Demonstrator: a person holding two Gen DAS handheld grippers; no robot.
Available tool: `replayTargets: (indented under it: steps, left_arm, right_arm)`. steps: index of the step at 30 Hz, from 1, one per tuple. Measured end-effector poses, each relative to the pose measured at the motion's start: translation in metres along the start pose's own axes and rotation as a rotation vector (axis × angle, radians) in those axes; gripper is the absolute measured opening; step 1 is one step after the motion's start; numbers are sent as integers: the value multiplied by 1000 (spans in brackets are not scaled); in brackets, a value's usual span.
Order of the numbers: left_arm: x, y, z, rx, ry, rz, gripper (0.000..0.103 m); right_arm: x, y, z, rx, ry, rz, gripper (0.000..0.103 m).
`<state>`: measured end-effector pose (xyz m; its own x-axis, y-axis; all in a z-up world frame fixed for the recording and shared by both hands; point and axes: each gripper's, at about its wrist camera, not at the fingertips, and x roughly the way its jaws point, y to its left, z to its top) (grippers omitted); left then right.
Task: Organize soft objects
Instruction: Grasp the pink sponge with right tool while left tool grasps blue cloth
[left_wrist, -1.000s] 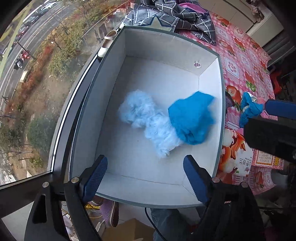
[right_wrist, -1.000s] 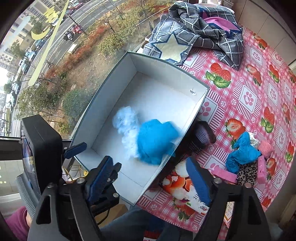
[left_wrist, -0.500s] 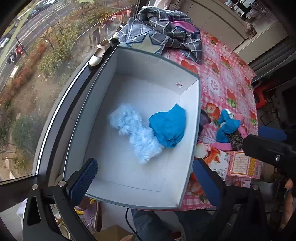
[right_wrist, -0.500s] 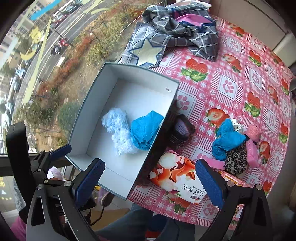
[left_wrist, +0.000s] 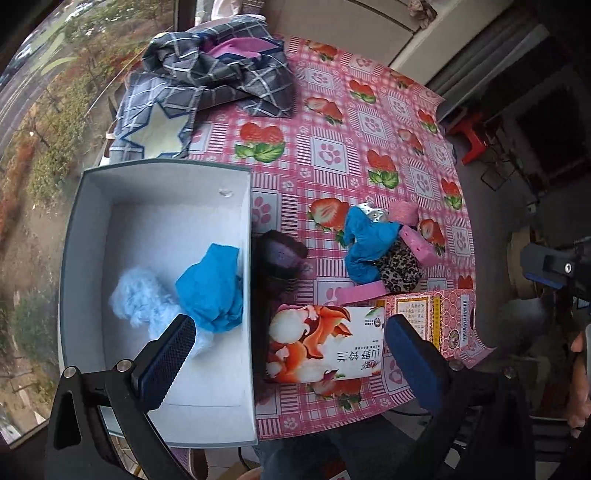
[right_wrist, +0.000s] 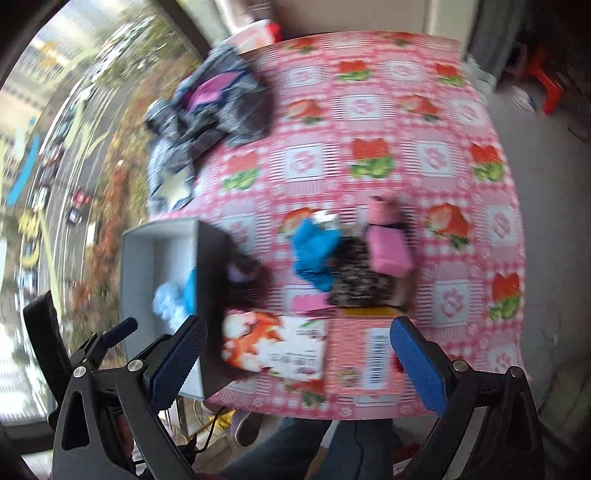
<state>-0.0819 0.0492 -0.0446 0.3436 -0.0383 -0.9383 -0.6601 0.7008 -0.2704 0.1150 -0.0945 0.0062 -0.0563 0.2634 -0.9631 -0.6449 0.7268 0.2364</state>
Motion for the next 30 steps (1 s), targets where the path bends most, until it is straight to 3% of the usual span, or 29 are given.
replayTargets:
  steps: [6, 11, 18, 22, 30]
  left_arm:
    - [33, -46, 27, 69, 72, 33, 103]
    - [78, -74, 51, 100, 154, 72, 103]
    - [141, -94, 76, 88, 250, 100, 103]
    - [162, -96, 81, 61, 288, 89, 103]
    - [194, -97, 83, 56, 345, 139, 103]
  right_arm:
    - [5, -98, 10, 178, 26, -15, 100]
    - [38, -140, 17, 227, 111, 19, 100]
    - [89, -150, 29, 237, 224, 85, 100]
    - [115, -147, 43, 236, 264, 108, 100]
    - [164, -141, 69, 244, 330, 128, 100]
